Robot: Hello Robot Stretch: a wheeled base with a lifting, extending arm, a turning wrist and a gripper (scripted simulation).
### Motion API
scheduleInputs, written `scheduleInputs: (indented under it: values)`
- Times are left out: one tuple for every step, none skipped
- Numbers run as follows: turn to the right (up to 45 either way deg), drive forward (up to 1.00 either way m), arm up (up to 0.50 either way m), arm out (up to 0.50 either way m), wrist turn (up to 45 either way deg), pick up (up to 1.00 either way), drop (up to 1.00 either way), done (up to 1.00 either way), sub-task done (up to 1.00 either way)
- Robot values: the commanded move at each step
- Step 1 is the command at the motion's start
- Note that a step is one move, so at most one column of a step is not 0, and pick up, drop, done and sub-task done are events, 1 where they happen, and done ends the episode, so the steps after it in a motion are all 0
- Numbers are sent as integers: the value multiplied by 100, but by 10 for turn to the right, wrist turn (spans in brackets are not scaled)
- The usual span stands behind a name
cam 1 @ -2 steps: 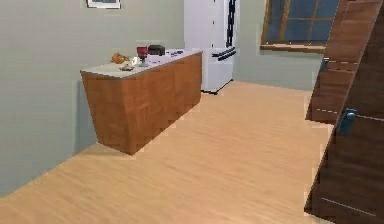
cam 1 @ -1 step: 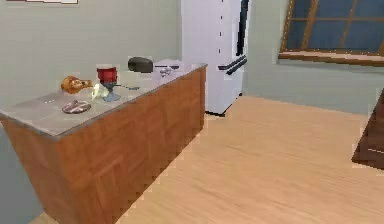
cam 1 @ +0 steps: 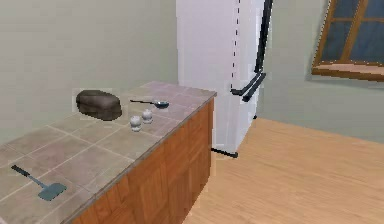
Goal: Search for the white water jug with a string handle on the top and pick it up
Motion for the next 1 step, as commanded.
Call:
scheduleInputs:
  values:
    - [120, 0, 0, 0, 0, 0, 0, 0, 0]
